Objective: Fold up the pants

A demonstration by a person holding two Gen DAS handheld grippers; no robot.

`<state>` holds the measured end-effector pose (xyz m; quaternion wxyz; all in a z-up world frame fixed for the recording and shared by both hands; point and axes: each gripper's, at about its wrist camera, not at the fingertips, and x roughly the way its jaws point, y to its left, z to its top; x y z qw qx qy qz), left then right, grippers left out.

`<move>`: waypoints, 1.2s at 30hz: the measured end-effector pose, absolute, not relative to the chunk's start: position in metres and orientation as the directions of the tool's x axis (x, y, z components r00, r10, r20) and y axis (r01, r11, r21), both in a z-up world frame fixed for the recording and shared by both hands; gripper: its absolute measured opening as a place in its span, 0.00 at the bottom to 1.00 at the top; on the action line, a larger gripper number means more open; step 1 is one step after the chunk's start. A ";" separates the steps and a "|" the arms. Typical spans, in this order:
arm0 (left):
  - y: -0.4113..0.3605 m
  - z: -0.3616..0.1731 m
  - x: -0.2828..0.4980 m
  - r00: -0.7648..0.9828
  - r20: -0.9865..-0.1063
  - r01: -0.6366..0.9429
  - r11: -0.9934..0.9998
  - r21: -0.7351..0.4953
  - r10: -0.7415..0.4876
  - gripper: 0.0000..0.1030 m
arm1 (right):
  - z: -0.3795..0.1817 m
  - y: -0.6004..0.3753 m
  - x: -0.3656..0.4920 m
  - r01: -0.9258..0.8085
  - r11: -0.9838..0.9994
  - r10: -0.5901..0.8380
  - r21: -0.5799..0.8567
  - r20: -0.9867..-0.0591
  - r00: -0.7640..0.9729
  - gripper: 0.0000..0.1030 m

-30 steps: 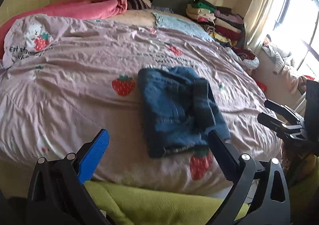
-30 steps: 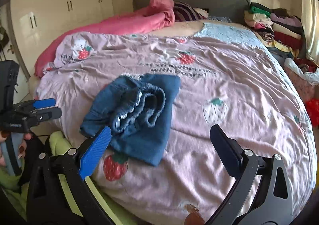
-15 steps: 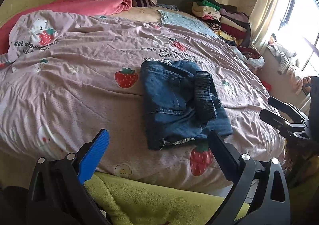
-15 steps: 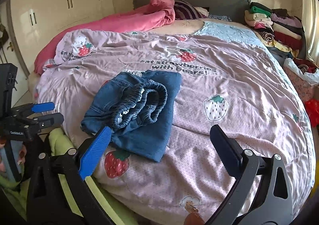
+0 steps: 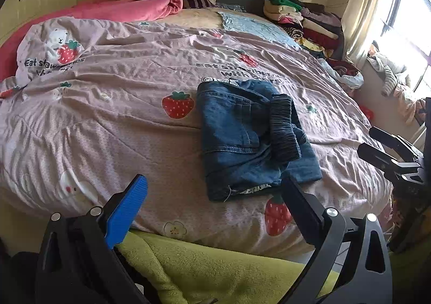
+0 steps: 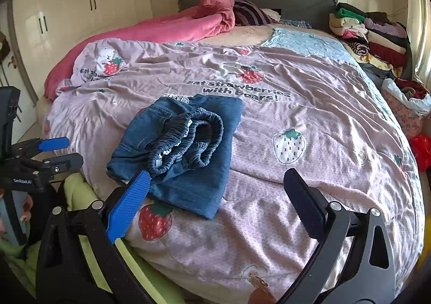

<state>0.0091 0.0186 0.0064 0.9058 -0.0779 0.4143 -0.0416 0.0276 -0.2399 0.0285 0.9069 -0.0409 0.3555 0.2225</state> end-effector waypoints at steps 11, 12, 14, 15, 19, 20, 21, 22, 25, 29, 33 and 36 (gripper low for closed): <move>0.018 0.009 0.008 0.651 -0.748 0.011 0.987 -0.157 -0.126 0.96 | 0.031 -0.239 0.029 -0.435 0.898 0.363 0.065 -0.666 0.652 0.91; 0.018 0.009 0.008 0.653 -0.747 0.010 0.987 -0.159 -0.127 0.96 | 0.031 -0.238 0.029 -0.432 0.900 0.362 0.066 -0.666 0.652 0.91; 0.017 0.008 0.008 0.651 -0.749 0.010 0.988 -0.153 -0.122 0.96 | 0.031 -0.238 0.029 -0.433 0.899 0.363 0.066 -0.666 0.652 0.91; 0.017 0.008 0.008 0.650 -0.751 0.008 0.989 -0.149 -0.118 0.96 | 0.031 -0.238 0.029 -0.433 0.899 0.362 0.065 -0.667 0.652 0.91; 0.018 0.008 0.009 0.647 -0.755 0.000 0.990 -0.139 -0.106 0.96 | 0.031 -0.237 0.029 -0.433 0.899 0.361 0.064 -0.667 0.652 0.91; 0.017 0.008 0.009 0.646 -0.756 0.000 0.990 -0.138 -0.105 0.96 | 0.031 -0.237 0.029 -0.432 0.900 0.361 0.064 -0.667 0.652 0.91; 0.017 0.008 0.009 0.646 -0.756 0.000 0.991 -0.137 -0.104 0.96 | 0.031 -0.236 0.029 -0.432 0.899 0.361 0.065 -0.666 0.652 0.91; 0.017 0.008 0.009 0.647 -0.755 0.001 0.991 -0.137 -0.105 0.96 | 0.031 -0.236 0.029 -0.432 0.900 0.361 0.064 -0.667 0.652 0.91; 0.017 0.008 0.008 0.650 -0.753 0.001 0.991 -0.134 -0.103 0.96 | 0.032 -0.237 0.029 -0.430 0.900 0.359 0.064 -0.668 0.652 0.91; 0.017 0.008 0.008 0.651 -0.752 0.001 0.991 -0.131 -0.100 0.96 | 0.030 -0.240 0.031 -0.430 0.901 0.356 0.060 -0.670 0.651 0.91; 0.016 0.008 0.008 0.651 -0.752 0.005 0.992 -0.130 -0.102 0.96 | 0.029 -0.241 0.031 -0.429 0.901 0.354 0.059 -0.671 0.651 0.91; 0.016 0.009 0.009 0.651 -0.753 0.006 0.992 -0.122 -0.097 0.96 | 0.028 -0.242 0.032 -0.426 0.903 0.351 0.059 -0.672 0.652 0.91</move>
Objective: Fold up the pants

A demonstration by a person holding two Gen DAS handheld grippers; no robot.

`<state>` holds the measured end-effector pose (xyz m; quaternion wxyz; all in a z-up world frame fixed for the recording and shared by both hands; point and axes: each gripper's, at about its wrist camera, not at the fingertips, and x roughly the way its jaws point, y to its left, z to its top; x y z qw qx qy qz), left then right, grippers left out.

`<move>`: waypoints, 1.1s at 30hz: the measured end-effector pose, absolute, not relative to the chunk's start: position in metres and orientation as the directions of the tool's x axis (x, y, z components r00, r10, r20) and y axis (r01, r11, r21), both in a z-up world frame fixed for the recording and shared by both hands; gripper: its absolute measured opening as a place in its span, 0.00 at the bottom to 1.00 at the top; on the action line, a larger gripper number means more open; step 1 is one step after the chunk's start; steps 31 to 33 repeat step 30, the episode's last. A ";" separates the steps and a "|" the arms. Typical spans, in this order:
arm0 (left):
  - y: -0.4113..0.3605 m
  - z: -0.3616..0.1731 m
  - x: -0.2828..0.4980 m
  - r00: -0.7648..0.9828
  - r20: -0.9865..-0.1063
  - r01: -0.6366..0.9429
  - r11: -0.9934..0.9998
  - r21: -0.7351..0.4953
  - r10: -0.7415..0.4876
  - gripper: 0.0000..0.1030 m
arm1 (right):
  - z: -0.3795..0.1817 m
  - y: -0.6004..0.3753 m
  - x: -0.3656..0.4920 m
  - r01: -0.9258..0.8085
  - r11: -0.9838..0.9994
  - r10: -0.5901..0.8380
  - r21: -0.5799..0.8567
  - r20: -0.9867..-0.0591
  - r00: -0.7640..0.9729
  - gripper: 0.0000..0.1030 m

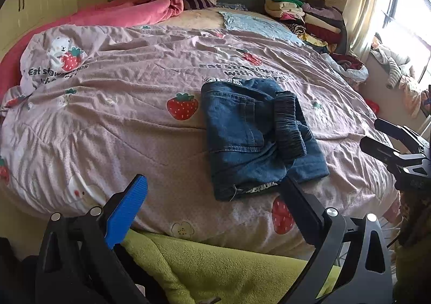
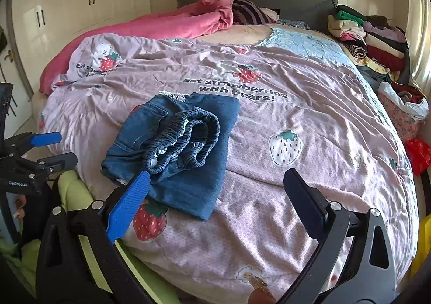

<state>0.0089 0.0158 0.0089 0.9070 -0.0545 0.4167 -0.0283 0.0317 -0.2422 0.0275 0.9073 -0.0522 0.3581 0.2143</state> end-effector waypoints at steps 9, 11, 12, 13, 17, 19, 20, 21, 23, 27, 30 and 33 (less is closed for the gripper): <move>0.017 0.009 0.010 0.643 -0.760 0.009 0.994 -0.112 -0.092 0.96 | 0.026 -0.243 0.033 -0.422 0.905 0.343 0.051 -0.676 0.653 0.91; 0.020 0.008 0.011 0.639 -0.763 0.008 0.993 -0.115 -0.093 0.96 | 0.024 -0.245 0.034 -0.420 0.906 0.336 0.044 -0.678 0.653 0.91; 0.020 0.007 0.011 0.638 -0.765 0.007 0.993 -0.116 -0.094 0.96 | 0.023 -0.245 0.035 -0.420 0.907 0.334 0.042 -0.679 0.654 0.91; 0.021 0.006 0.012 0.635 -0.767 0.004 0.993 -0.116 -0.092 0.96 | 0.022 -0.246 0.036 -0.417 0.908 0.330 0.039 -0.680 0.655 0.91; 0.029 0.001 0.017 0.618 -0.784 -0.034 0.994 -0.106 -0.062 0.96 | 0.017 -0.253 0.042 -0.390 0.920 0.307 0.037 -0.687 0.659 0.91; 0.038 -0.002 0.021 0.615 -0.786 -0.051 0.993 -0.110 -0.055 0.96 | 0.012 -0.259 0.047 -0.372 0.928 0.293 0.038 -0.693 0.659 0.91; 0.046 -0.003 0.024 0.619 -0.783 -0.056 0.990 -0.128 -0.066 0.96 | 0.011 -0.260 0.050 -0.364 0.931 0.286 0.036 -0.694 0.661 0.91; 0.051 -0.004 0.026 0.622 -0.780 -0.058 0.988 -0.140 -0.074 0.96 | 0.009 -0.264 0.053 -0.353 0.935 0.275 0.032 -0.693 0.666 0.91; 0.070 -0.008 0.038 0.615 -0.787 -0.104 0.986 -0.133 -0.042 0.96 | 0.006 -0.278 0.064 -0.310 0.950 0.238 0.023 -0.693 0.680 0.91; 0.125 -0.019 0.079 0.577 -0.815 -0.229 0.969 -0.093 0.058 0.96 | -0.001 -0.330 0.099 -0.173 0.985 0.141 0.024 -0.693 0.707 0.91; 0.183 -0.033 0.124 0.528 -0.827 -0.350 0.937 -0.007 0.191 0.96 | -0.011 -0.385 0.137 -0.034 0.999 0.015 -0.012 -0.705 0.709 0.91; 0.183 -0.033 0.124 0.528 -0.827 -0.350 0.937 -0.007 0.191 0.96 | -0.011 -0.385 0.137 -0.034 0.999 0.015 -0.012 -0.705 0.709 0.91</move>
